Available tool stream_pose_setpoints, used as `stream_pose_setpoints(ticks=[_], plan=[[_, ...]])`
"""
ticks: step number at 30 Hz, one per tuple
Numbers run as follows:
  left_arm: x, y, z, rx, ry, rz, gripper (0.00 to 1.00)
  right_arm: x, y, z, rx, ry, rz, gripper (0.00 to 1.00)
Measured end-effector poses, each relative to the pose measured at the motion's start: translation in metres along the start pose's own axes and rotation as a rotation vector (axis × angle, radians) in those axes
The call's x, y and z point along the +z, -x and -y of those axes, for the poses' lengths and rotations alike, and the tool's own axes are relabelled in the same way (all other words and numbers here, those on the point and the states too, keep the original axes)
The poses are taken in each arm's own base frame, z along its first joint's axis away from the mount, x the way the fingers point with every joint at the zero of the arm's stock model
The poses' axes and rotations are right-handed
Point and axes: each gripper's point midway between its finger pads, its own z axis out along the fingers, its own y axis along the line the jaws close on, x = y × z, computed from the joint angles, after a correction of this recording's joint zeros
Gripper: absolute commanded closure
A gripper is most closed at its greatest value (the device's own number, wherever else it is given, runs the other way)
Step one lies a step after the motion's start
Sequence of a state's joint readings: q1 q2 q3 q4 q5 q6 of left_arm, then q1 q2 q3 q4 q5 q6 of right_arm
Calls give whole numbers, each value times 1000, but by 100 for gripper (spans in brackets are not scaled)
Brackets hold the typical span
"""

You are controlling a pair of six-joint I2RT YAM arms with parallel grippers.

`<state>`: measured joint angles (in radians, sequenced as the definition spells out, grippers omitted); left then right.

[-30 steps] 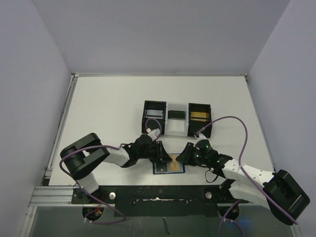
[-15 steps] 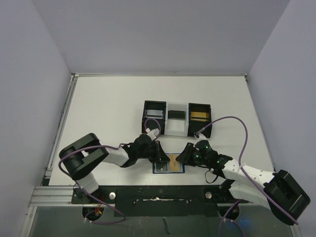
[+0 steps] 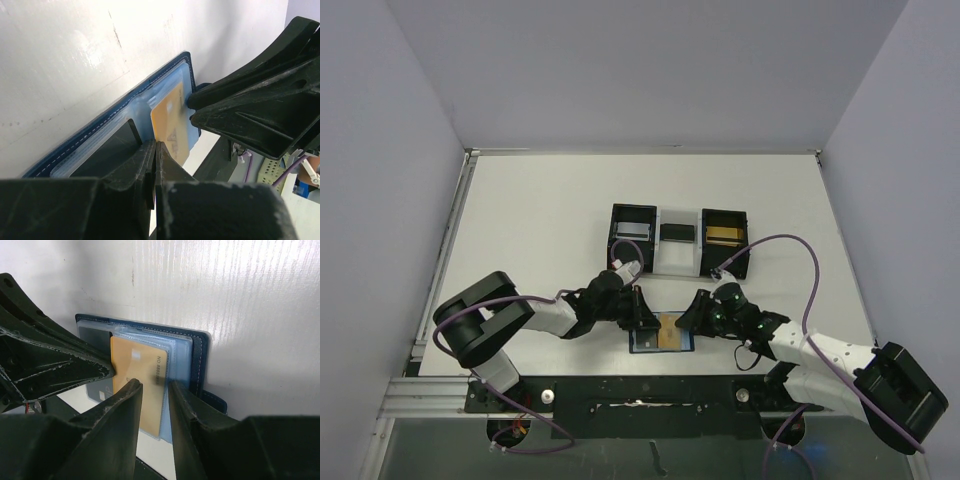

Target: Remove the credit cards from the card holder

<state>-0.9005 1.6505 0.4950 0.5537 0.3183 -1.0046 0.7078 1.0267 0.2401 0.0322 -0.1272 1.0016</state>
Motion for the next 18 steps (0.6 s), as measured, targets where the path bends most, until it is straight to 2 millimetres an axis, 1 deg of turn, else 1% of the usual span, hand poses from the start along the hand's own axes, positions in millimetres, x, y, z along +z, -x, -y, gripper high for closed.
stream_pose_setpoints(ticks=[9, 11, 15, 18], plan=[[-2, -1, 0, 11, 3, -7, 100, -8, 0, 0, -46, -43, -39, 69], [-2, -2, 0, 11, 6, -9, 100, -11, 2, -7, -64, -32, -40, 69], [-4, -2, 0, 12, 8, -11, 100, -13, 6, -26, -97, 31, -38, 69], [-5, -3, -1, 12, 12, -13, 100, -9, -1, -29, -107, 39, -62, 70]])
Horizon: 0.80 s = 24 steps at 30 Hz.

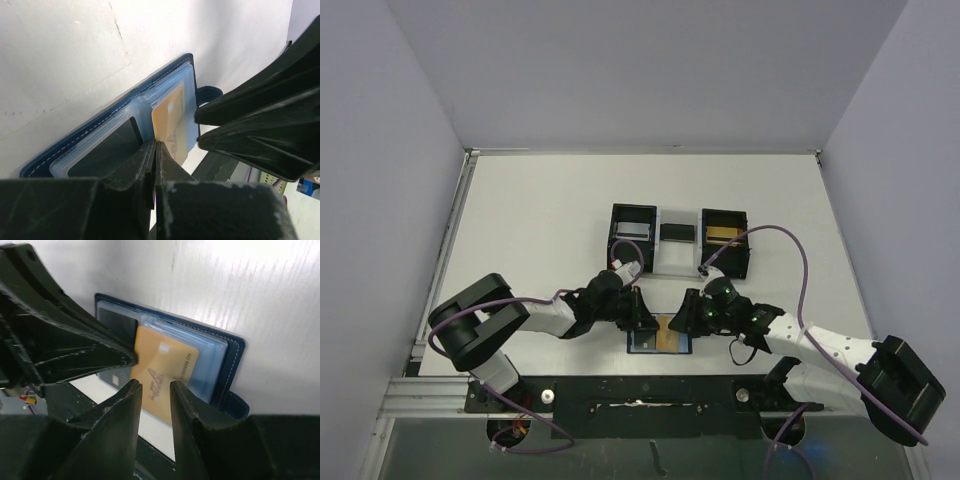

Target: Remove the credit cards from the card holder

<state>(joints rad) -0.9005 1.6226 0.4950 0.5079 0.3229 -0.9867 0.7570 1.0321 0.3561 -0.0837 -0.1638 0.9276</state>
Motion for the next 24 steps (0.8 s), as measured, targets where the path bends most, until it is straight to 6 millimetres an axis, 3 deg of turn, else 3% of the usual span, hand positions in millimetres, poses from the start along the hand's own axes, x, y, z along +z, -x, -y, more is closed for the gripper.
stream_pose_setpoints(ticks=[5, 10, 19, 24], plan=[[-1, -1, -1, -1, 6, -3, 100, 9, -15, 18, 49, -76, -39, 69], [-6, 2, -2, 2, 16, 0, 100, 7, -14, 21, 94, -56, 0, 69], [-10, 2, -6, 17, 36, -6, 100, 6, -13, 22, 81, -66, -3, 69], [-10, 2, -6, 16, 36, -6, 100, 0, -5, 8, 44, -25, 5, 68]])
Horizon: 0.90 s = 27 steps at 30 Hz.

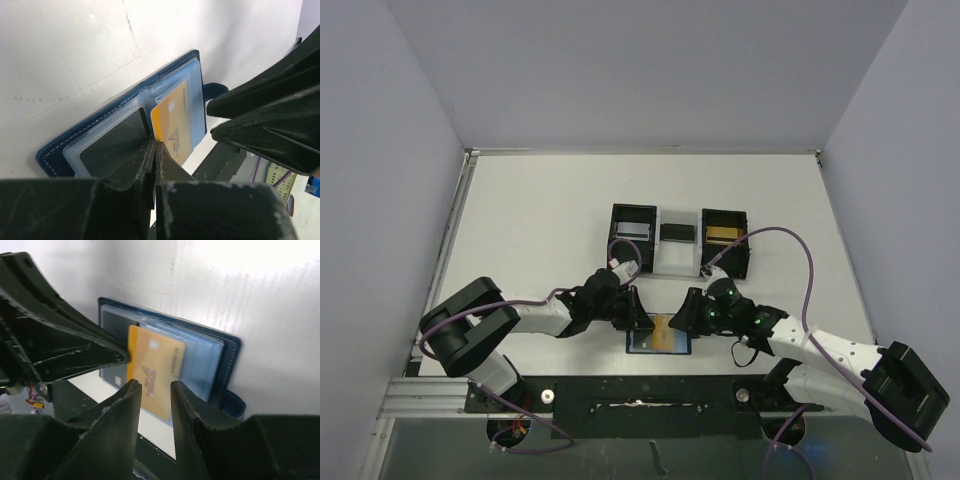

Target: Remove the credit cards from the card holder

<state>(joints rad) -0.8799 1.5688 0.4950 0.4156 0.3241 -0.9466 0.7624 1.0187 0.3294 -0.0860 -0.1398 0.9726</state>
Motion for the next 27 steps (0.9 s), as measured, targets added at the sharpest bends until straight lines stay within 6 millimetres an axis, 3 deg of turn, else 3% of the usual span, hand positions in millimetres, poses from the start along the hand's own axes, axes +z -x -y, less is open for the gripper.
stream_pose_setpoints(ticks=[5, 10, 14, 22, 27], plan=[[0, 0, 0, -1, 0, 0, 100, 2, 2, -14, -22, 42, -1, 68], [0, 0, 0, -3, 0, -1, 100, 13, -12, 3, 1, -23, -57, 68], [-1, 0, -3, 1, 12, -5, 100, 14, -10, 4, 18, -31, -45, 68], [-6, 0, -3, 12, 23, -4, 100, 0, -6, 16, 7, -95, -7, 67], [-6, -1, -5, 12, 28, -8, 100, -5, 5, -5, -28, -46, 9, 65]])
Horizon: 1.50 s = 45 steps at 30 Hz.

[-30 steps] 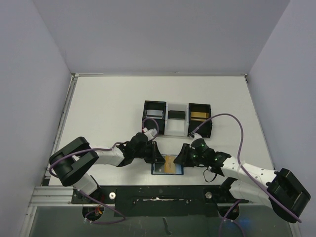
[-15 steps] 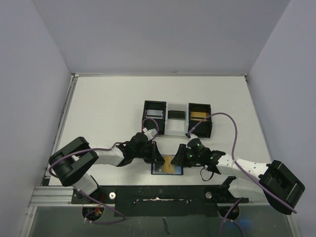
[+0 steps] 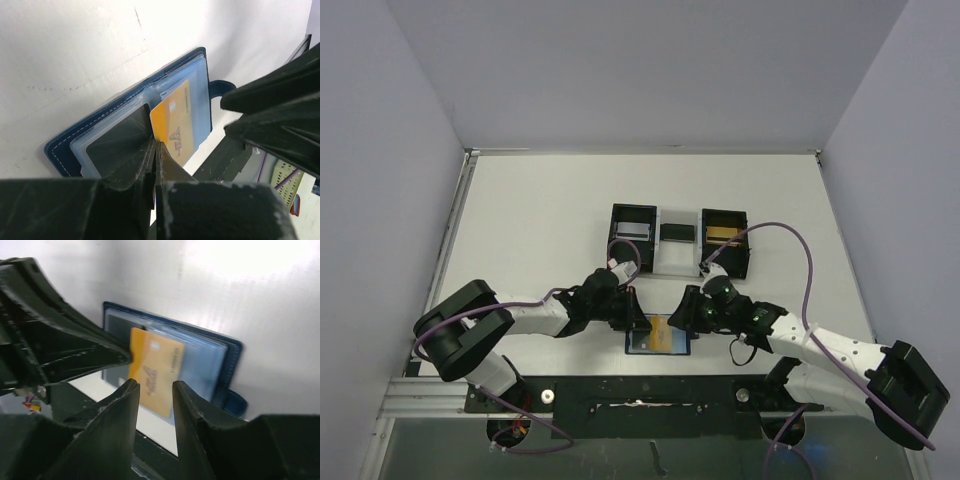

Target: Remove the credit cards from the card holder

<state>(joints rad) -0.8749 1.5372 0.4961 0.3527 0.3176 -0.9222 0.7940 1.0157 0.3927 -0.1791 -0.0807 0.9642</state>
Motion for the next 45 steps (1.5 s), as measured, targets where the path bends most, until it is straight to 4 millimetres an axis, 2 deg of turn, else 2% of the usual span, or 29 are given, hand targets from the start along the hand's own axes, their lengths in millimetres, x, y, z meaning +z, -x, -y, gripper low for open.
stream_pose_setpoints(ticks=[4, 6, 8, 13, 16, 20, 27, 38, 41, 45], plan=[[0, 0, 0, -1, 1, -1, 100, 6, 2, -21, -22, 69, -2, 64], [0, 1, 2, 1, 0, 0, 100, 14, -3, -17, -19, 47, -26, 64], [0, 2, 2, 2, -1, 1, 100, 23, -13, -3, -9, -8, -72, 64], [-1, 1, 0, 5, 9, -3, 100, 30, -14, -4, 32, 7, -64, 64], [-1, 2, 0, 5, 7, 1, 83, 30, -14, -4, 49, 22, -50, 65], [1, 3, 5, -17, -34, 13, 73, 32, -14, -5, 61, 39, -40, 65], [2, 4, 7, -92, -110, 39, 74, 33, -15, -3, 90, 69, -20, 65], [5, 6, 6, -77, -109, 50, 89, 32, -15, -4, 96, 78, -11, 65], [5, 5, 9, -68, -116, 38, 89, 32, -15, -4, 96, 78, -11, 66], [5, -5, 22, -42, -157, -7, 85, 32, -15, -5, 96, 85, -11, 66]])
